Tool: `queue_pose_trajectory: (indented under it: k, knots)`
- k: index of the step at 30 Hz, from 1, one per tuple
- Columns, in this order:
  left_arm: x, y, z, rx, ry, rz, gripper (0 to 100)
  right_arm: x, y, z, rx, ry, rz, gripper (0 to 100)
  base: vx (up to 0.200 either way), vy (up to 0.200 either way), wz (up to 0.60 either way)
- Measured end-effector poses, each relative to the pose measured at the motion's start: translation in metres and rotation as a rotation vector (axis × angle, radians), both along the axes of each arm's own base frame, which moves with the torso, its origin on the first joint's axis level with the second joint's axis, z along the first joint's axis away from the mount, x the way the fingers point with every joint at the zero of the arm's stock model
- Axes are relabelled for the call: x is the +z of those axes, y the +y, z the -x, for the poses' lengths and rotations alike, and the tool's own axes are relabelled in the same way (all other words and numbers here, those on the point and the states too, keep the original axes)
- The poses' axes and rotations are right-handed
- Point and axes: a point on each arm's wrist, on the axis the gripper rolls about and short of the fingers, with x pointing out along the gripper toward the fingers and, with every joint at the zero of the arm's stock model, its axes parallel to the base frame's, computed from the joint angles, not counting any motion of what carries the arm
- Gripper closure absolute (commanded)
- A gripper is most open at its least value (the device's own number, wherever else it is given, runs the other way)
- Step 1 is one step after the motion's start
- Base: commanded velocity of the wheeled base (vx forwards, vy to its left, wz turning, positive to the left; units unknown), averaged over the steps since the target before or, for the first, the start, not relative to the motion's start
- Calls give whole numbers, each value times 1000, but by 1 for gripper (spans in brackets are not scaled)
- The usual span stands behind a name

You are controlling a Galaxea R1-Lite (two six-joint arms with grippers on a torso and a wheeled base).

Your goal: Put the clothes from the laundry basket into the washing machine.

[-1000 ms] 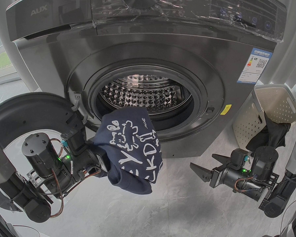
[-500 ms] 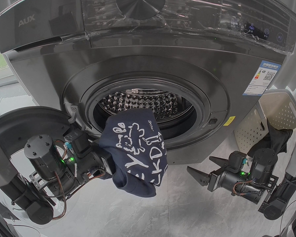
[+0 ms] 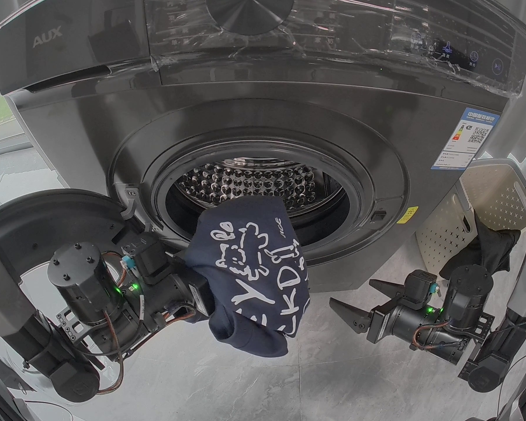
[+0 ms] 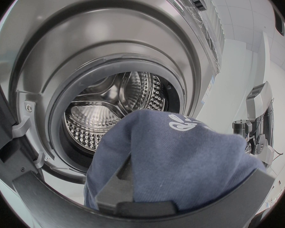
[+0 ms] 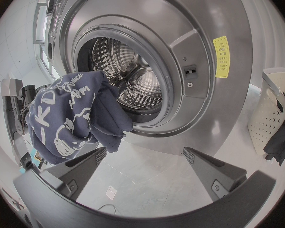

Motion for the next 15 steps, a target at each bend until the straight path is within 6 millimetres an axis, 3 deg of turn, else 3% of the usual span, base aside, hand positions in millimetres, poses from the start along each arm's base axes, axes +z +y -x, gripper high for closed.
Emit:
queue_pose_trajectory:
  k: [4, 9, 15]
  knots:
    - [5, -9, -5, -13, -24, 19, 100, 1, 3, 1, 12, -7, -4, 0, 0, 0, 0]
    - [10, -26, -26, -14, -72, 47, 100, 2, 6, 4, 24, -10, -6, 0, 0, 0, 0]
    - [5, -33, -38, -10, -70, 49, 100, 3, 7, 6, 27, -10, -4, 0, 0, 0, 0]
